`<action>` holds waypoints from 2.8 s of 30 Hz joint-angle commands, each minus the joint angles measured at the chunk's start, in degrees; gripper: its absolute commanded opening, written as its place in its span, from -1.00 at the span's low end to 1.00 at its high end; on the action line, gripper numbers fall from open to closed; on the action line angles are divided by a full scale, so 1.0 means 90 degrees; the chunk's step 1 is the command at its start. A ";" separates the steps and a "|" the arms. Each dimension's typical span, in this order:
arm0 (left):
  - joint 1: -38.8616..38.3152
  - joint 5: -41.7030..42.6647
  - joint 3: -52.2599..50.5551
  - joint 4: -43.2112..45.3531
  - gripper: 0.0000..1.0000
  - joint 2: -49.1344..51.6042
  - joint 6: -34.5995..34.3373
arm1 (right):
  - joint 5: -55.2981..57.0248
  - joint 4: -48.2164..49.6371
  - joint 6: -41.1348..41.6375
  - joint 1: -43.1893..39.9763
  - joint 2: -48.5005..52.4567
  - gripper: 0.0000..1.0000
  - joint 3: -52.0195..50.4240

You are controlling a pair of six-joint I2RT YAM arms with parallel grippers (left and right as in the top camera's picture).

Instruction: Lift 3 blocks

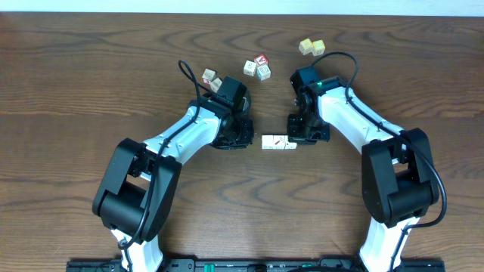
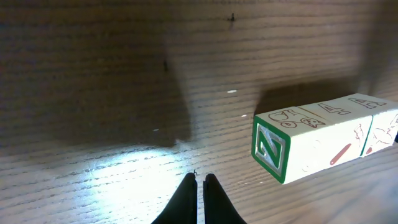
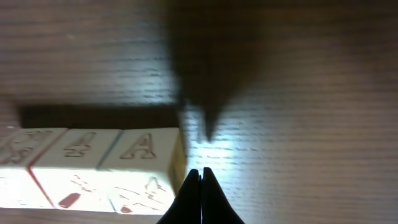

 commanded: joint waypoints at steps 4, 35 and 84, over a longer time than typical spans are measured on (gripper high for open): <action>0.0010 0.0015 0.0066 -0.0007 -0.86 -0.0097 0.0058 | -0.0520 0.0146 -0.0036 -0.0015 0.0053 -0.98 -0.0034; -0.0068 0.0401 0.0056 0.0549 -0.86 0.0175 -0.0563 | -0.0466 -0.0041 -0.0182 -0.0272 0.0053 -0.98 -0.0053; -0.0146 0.0328 0.0046 0.0427 -0.86 0.0325 -0.0542 | -0.2827 0.1282 -0.0583 -0.0843 0.0053 -0.98 -0.0860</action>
